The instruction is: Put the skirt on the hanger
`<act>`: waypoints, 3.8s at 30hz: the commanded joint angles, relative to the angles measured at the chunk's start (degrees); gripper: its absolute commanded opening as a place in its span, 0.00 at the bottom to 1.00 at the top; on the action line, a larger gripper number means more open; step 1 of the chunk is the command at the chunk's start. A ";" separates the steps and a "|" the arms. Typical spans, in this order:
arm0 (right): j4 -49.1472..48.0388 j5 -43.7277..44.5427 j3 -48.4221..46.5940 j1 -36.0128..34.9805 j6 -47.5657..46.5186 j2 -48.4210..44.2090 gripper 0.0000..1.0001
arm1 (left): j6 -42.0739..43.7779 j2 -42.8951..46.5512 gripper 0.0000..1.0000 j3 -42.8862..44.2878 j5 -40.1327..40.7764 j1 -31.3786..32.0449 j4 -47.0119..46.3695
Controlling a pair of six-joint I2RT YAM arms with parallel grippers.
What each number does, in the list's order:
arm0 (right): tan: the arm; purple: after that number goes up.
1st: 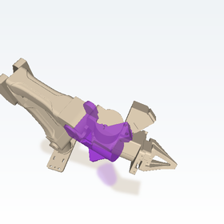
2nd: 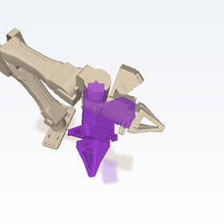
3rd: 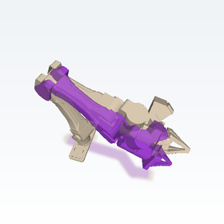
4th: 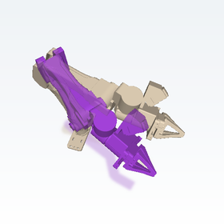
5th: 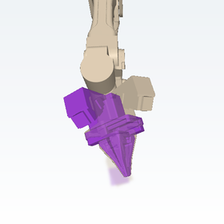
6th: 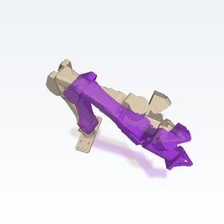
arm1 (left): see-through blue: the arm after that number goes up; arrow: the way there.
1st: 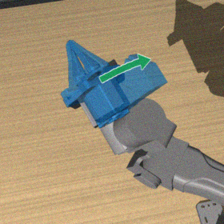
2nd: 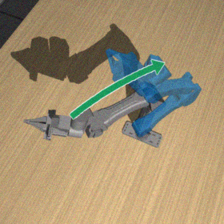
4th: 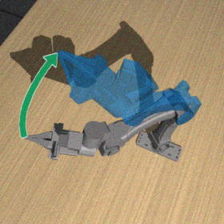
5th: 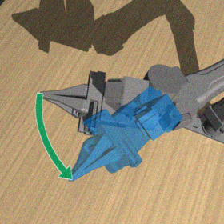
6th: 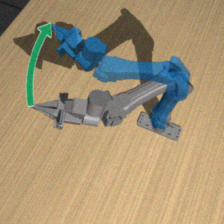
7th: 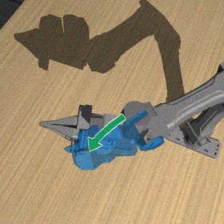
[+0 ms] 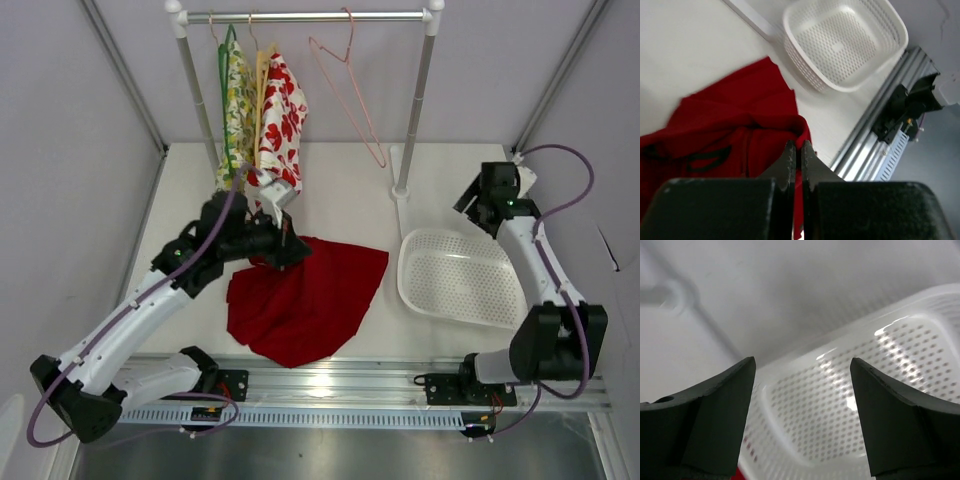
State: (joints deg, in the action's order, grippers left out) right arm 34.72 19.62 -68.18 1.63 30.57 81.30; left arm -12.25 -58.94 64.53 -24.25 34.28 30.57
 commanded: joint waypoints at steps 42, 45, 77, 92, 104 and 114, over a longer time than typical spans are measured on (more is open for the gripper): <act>-5.98 5.51 22.39 -60.67 30.24 -19.50 0.79 | -20.27 10.59 0.60 -19.97 36.45 11.95 -2.10; -4.75 10.69 20.47 -69.19 34.37 -19.95 0.79 | -20.97 9.81 0.60 -18.83 39.97 11.77 1.59; -12.31 10.88 20.99 -80.55 42.74 -5.54 0.72 | -11.75 -22.53 0.66 -4.86 61.17 7.03 6.61; -7.48 10.62 22.22 -75.64 39.40 -6.94 0.08 | -6.29 -29.40 0.21 -4.50 47.46 0.96 1.78; 2.29 4.94 8.44 -38.60 9.13 -17.76 0.00 | -13.75 -11.66 0.00 -10.56 38.67 0.61 1.60; 3.70 -5.19 -9.79 -34.31 -1.83 -6.32 0.00 | -21.58 7.07 0.00 -18.21 33.13 2.36 3.18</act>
State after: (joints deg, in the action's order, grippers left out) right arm 36.60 13.08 -77.71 -33.15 33.67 74.56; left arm -29.74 -54.85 49.36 7.05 36.42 28.38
